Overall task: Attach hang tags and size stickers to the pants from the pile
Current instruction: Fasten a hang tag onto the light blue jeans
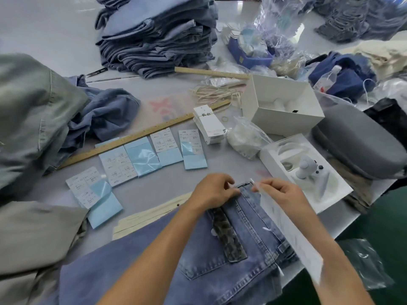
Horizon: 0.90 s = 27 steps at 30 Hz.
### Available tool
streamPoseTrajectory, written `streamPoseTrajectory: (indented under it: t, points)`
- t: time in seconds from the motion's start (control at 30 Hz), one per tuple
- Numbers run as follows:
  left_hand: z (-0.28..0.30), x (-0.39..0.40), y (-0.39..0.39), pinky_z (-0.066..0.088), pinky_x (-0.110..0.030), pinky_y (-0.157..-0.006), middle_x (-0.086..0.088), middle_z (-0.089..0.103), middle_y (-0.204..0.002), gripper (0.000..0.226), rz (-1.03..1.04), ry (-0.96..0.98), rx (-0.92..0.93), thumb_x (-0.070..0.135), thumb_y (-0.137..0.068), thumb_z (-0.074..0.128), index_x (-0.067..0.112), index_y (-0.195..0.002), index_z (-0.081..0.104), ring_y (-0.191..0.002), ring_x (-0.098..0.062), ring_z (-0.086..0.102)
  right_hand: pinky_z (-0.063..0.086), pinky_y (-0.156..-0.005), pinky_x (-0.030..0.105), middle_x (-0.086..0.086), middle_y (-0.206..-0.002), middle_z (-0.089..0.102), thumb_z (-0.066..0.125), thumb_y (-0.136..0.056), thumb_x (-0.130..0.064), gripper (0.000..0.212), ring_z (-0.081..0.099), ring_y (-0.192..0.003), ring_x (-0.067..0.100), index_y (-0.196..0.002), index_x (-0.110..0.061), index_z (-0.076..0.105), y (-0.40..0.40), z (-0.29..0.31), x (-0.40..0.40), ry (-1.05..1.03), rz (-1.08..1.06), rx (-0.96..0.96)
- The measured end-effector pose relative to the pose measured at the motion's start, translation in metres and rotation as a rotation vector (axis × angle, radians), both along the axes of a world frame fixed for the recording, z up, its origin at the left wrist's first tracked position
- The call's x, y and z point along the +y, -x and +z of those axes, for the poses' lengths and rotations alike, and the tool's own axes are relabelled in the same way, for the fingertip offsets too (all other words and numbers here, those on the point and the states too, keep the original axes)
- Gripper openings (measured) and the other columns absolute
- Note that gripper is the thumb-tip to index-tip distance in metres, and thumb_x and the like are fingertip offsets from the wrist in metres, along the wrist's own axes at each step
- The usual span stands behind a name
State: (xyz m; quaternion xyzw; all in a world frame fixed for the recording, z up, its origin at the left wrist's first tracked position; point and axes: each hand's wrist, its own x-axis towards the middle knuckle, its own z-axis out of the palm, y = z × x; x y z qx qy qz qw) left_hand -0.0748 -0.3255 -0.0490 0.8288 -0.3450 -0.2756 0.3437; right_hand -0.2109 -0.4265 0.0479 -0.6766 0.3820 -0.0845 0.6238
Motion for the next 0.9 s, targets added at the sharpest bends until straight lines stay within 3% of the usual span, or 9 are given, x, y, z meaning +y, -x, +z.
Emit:
streamPoseTrajectory:
  t: [0.1, 0.23, 0.4, 0.47, 0.6, 0.7, 0.83, 0.9]
  points:
    - [-0.005, -0.011, -0.001, 0.054, -0.038, -0.086, 0.003, 0.072, -0.1, 0.024, -0.039, -0.021, -0.039, 0.04, -0.089, 0.075, 0.023, -0.105, 0.076, -0.095, -0.02, 0.064, 0.039, -0.052, 0.019, -0.003, -0.057, 0.063, 0.075, -0.088, -0.011, 0.016, 0.049, -0.05, 0.005, -0.073, -0.007, 0.075, -0.006, -0.029, -0.023, 0.259, 0.061, 0.172]
    - [-0.007, -0.004, 0.001, 0.052, -0.038, -0.086, 0.006, 0.074, -0.102, 0.021, 0.055, 0.153, -0.032, 0.033, -0.088, 0.077, 0.025, -0.108, 0.077, -0.092, -0.015, 0.064, 0.033, -0.048, 0.017, -0.016, -0.052, 0.059, 0.071, -0.088, -0.025, 0.022, 0.052, -0.047, 0.0, -0.066, -0.022, 0.066, -0.017, -0.066, -0.024, 0.529, 0.168, 0.345]
    - [-0.01, 0.005, 0.013, 0.053, -0.037, -0.081, 0.013, 0.072, -0.095, 0.014, 0.145, 0.32, -0.09, 0.025, -0.092, 0.073, 0.028, -0.106, 0.076, -0.088, -0.01, 0.063, 0.031, -0.051, 0.014, -0.014, -0.062, 0.06, 0.064, -0.095, -0.035, 0.018, 0.056, -0.06, 0.0, -0.077, -0.031, 0.064, -0.016, -0.074, -0.006, 0.77, 0.182, 0.315]
    - [-0.011, 0.007, 0.013, 0.054, -0.035, -0.08, 0.014, 0.071, -0.095, 0.013, 0.165, 0.386, -0.015, 0.018, -0.09, 0.075, 0.024, -0.103, 0.075, -0.09, -0.009, 0.064, 0.03, -0.053, 0.012, -0.015, -0.069, 0.062, 0.063, -0.097, -0.035, 0.013, 0.054, -0.063, -0.002, -0.086, -0.033, 0.067, -0.013, -0.071, 0.001, 0.841, 0.184, 0.254]
    - [-0.01, 0.009, 0.008, 0.052, -0.028, -0.073, 0.007, 0.071, -0.097, 0.012, 0.168, 0.497, 0.159, 0.01, -0.089, 0.077, 0.018, -0.098, 0.077, -0.091, -0.015, 0.067, 0.035, -0.061, 0.009, -0.018, -0.073, 0.06, 0.066, -0.097, -0.027, 0.006, 0.055, -0.064, 0.001, -0.097, -0.027, 0.072, -0.007, -0.066, 0.011, 0.882, 0.161, 0.166]
    - [-0.007, 0.011, 0.005, 0.051, -0.025, -0.073, 0.004, 0.072, -0.097, 0.009, 0.172, 0.541, 0.245, 0.009, -0.092, 0.074, 0.015, -0.096, 0.08, -0.092, -0.014, 0.068, 0.039, -0.066, 0.005, -0.013, -0.085, 0.07, 0.067, -0.097, -0.025, 0.011, 0.061, -0.07, 0.003, -0.105, -0.025, 0.074, -0.006, -0.067, 0.015, 0.893, 0.161, 0.154]
    - [-0.007, 0.014, 0.001, 0.055, -0.039, -0.082, -0.009, 0.07, -0.1, 0.018, 0.142, 0.566, 0.373, -0.004, -0.094, 0.065, 0.006, -0.098, 0.079, -0.094, -0.024, 0.068, 0.032, -0.054, 0.01, -0.021, -0.059, 0.045, 0.069, -0.094, -0.023, 0.009, 0.051, -0.056, 0.001, -0.087, -0.026, 0.069, -0.01, -0.069, 0.02, 0.851, 0.081, 0.11]
    - [-0.007, 0.015, 0.0, 0.057, -0.036, -0.083, -0.013, 0.07, -0.102, 0.021, 0.14, 0.575, 0.416, -0.009, -0.095, 0.062, 0.002, -0.1, 0.079, -0.096, -0.027, 0.068, 0.032, -0.054, 0.012, -0.02, -0.055, 0.042, 0.07, -0.094, -0.021, 0.013, 0.053, -0.059, 0.003, -0.082, -0.027, 0.067, -0.01, -0.074, 0.021, 0.81, 0.02, 0.079]
